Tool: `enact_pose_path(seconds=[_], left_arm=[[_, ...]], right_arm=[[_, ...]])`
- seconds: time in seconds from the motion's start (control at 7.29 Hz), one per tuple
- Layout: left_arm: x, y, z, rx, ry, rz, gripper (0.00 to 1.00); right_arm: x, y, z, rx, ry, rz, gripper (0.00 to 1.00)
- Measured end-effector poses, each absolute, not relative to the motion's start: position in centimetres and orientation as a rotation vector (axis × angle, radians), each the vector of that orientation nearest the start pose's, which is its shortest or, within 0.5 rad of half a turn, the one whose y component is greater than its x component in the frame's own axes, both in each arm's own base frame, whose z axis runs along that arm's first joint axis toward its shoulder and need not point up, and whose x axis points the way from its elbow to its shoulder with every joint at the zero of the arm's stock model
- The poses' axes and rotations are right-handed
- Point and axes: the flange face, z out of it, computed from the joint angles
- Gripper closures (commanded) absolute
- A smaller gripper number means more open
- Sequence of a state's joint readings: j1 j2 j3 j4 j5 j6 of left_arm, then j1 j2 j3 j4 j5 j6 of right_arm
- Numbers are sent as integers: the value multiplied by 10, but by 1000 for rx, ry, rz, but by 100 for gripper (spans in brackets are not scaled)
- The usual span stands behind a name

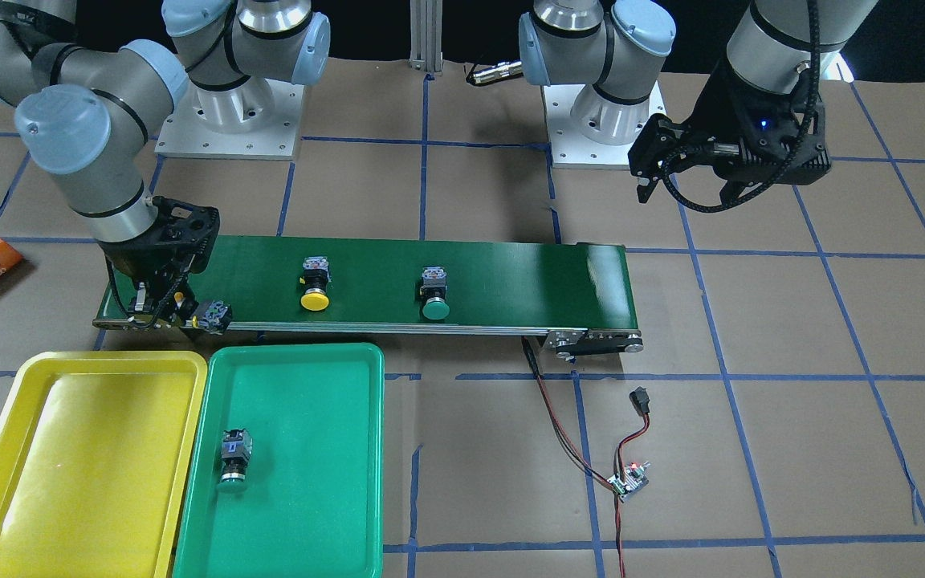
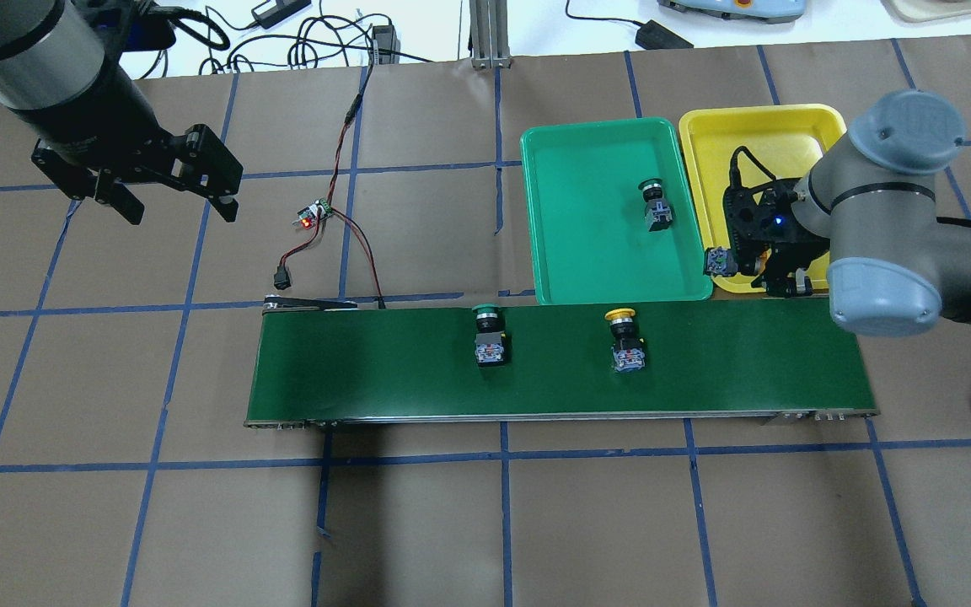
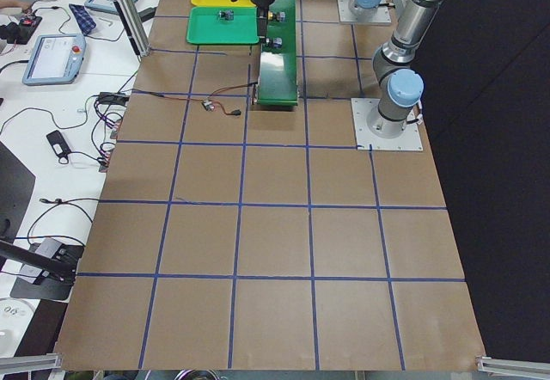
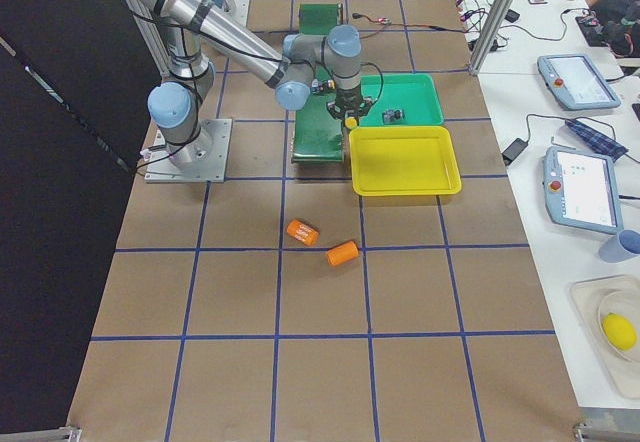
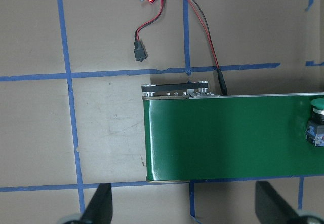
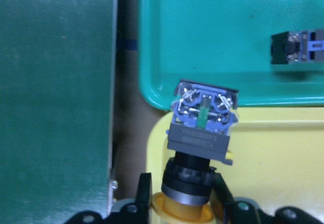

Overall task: Sort buttons by color to trays
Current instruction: 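Carry the yellow button into the yellow tray and open the right gripper, then move the right gripper back to the belt and grasp the second yellow button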

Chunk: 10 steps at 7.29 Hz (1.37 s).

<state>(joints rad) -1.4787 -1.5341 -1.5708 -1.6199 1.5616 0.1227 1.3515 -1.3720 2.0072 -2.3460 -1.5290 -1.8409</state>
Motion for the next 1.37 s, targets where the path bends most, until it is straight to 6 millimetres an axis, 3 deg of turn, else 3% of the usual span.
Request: enact_pose_path(seconds=[0.14,0.27,0.41,0.69,0.96,1.1,1.37], left_arm=[[-90,-485,501,48,3152,18,0],[-90,-485,501,48,3152,18,0],[-90,-485,501,48,3152,18,0],[-90,-485,501,48,3152,18,0],[-90,-485,501,48,3152,18,0],[-90,-485,501,48,3152,18,0],[-90,-485,501,48,3152,18,0]], right_arm=[[9,-563,258,-2392,2195,-173,83],[-9,-589,250,-2415,2176,-168,57],[-28,-605,240,-2416,2164,-163,19],[-44,-613,230,-2402,2156,-164,17],[-39,-607,241,-2378,2174,-165,17],[-30,-598,254,-2313,2213,-151,17],[12,-575,287,-2071,2370,-93,17]])
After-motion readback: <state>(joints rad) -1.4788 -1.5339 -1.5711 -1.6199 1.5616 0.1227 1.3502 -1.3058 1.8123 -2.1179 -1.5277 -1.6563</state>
